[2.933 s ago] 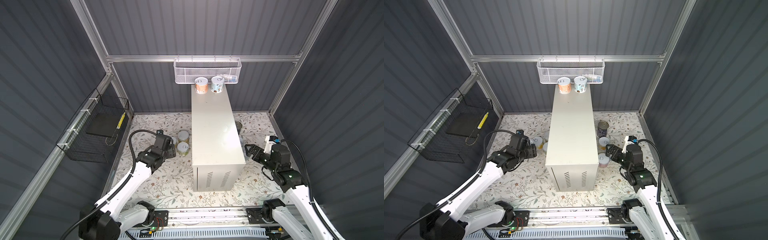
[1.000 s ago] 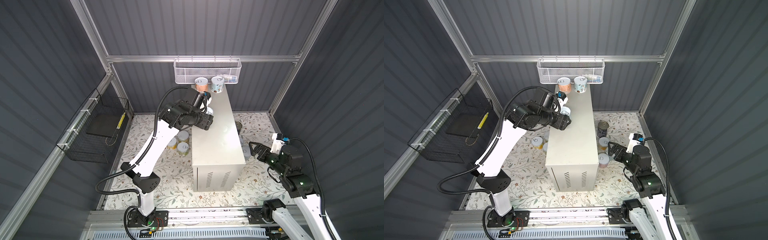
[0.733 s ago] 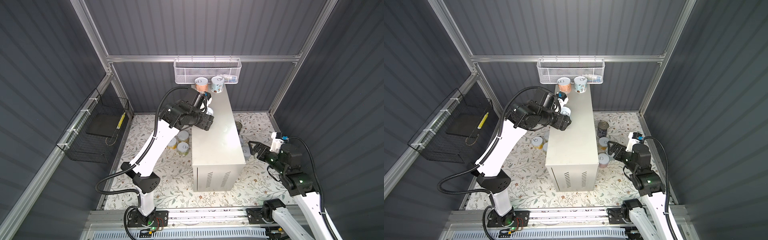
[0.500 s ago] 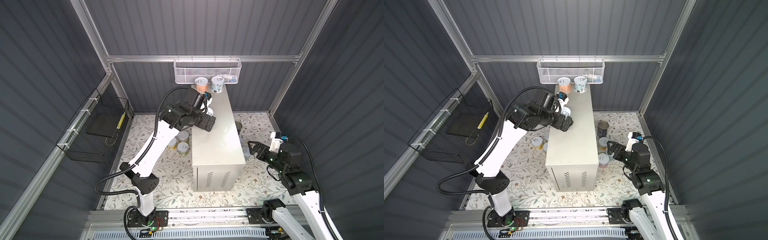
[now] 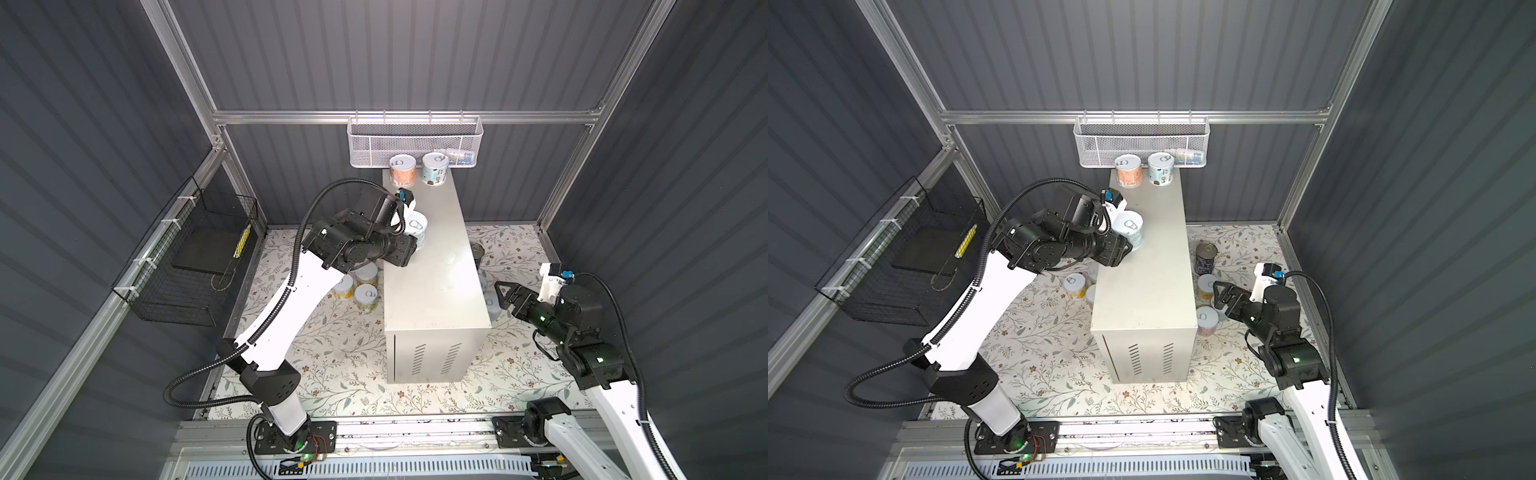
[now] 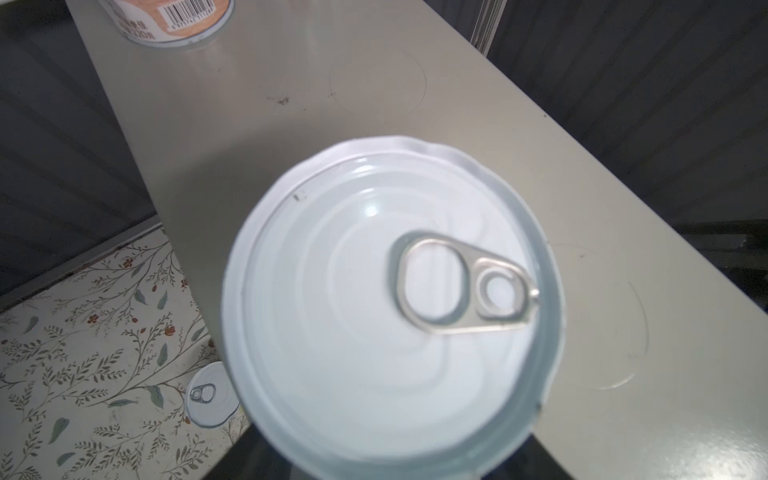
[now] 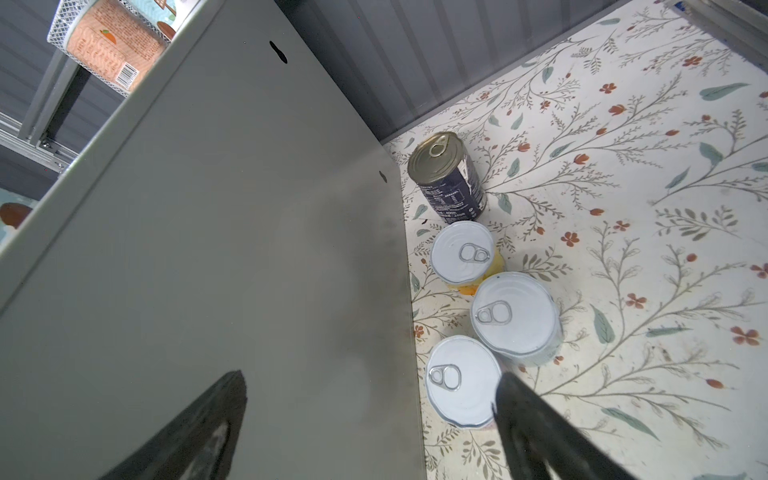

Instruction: Place and organize the canned foods onto the counter

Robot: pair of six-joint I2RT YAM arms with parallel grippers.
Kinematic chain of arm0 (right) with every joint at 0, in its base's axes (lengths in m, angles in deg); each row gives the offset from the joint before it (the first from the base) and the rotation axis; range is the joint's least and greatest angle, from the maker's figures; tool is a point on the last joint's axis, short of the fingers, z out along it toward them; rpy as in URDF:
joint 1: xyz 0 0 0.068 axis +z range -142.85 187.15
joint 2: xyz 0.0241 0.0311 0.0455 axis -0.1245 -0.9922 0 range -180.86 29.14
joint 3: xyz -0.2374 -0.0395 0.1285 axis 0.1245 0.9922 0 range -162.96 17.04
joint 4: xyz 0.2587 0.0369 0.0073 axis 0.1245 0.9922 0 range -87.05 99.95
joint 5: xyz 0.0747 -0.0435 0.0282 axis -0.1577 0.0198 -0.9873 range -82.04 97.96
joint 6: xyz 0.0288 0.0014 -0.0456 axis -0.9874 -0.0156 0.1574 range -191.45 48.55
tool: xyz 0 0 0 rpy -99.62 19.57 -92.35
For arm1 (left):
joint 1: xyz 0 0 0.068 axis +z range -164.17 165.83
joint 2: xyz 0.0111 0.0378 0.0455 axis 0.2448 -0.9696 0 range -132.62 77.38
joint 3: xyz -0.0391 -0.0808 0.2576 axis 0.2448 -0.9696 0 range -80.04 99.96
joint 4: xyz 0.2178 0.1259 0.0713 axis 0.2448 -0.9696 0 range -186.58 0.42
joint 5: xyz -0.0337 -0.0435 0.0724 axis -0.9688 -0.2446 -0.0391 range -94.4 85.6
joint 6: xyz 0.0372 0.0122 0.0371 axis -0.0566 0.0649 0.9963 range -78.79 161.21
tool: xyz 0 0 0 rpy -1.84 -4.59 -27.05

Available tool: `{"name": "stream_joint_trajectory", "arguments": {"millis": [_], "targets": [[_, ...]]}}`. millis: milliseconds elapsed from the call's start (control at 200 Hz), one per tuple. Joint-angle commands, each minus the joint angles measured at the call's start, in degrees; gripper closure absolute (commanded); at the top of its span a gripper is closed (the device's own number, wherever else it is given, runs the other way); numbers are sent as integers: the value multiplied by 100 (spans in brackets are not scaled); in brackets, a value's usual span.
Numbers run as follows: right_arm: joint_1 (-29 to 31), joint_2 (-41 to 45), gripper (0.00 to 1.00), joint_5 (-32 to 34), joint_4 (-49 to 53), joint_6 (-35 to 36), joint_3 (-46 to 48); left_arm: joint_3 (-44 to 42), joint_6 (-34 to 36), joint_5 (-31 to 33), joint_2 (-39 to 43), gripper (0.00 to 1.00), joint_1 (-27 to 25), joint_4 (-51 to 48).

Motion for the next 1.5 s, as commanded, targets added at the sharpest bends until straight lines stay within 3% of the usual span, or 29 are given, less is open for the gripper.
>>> {"name": "stream_joint_trajectory", "arguments": {"millis": [0,345,830,1496], "targets": [[-7,-6,6,-154,-118,-45,-29,99,23,218,-28,36,-16,109],[-8,-1,6,-176,-345,-92,33,607,157,635,-635,34,23,306],[-8,-321,6,-432,-834,-324,260,1010,133,283,-1209,30,779,818],[-8,-810,6,-393,-1068,-208,105,1907,-35,398,-1960,28,1029,1113]]}}
